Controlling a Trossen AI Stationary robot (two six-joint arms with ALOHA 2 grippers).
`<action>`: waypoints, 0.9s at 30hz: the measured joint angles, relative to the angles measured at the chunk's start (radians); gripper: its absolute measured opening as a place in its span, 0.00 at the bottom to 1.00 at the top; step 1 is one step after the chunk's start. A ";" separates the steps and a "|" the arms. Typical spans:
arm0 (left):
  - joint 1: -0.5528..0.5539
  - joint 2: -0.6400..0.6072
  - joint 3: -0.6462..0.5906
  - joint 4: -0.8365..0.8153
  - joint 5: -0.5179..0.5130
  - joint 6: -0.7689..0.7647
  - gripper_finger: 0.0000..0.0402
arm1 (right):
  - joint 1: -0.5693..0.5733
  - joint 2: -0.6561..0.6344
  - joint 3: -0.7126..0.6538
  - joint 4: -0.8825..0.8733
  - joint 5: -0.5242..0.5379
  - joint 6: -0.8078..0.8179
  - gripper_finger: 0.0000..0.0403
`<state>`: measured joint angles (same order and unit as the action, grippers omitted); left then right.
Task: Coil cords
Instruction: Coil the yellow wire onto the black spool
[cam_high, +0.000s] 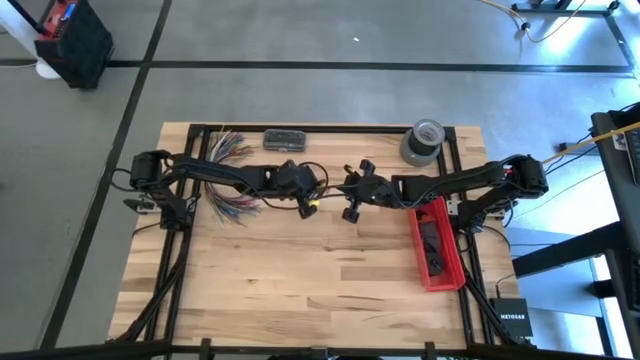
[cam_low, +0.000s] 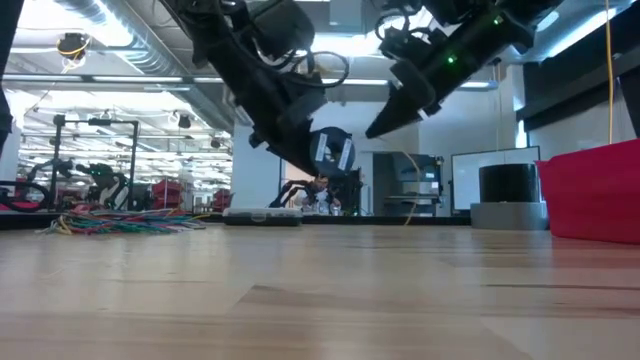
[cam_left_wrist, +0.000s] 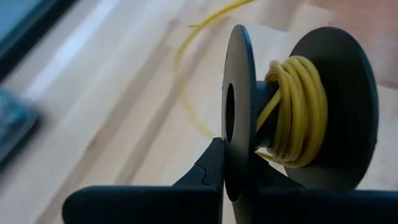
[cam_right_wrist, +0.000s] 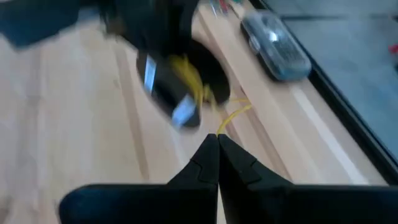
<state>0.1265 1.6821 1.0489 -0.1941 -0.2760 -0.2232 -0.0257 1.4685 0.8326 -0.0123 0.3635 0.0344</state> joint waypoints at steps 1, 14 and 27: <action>0.000 -0.001 0.000 -0.007 -0.024 -0.002 0.00 | 0.000 0.000 0.000 -0.020 0.009 0.009 0.00; 0.001 0.029 0.000 0.042 -0.042 0.018 0.00 | 0.000 0.003 0.000 0.134 -0.051 0.014 0.00; 0.018 0.051 0.000 0.233 -0.124 0.023 0.00 | 0.037 0.119 0.001 0.320 -0.126 0.017 0.00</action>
<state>0.1445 1.7336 1.0489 0.0391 -0.4000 -0.2004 0.0110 1.5879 0.8337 0.3082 0.2372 0.0516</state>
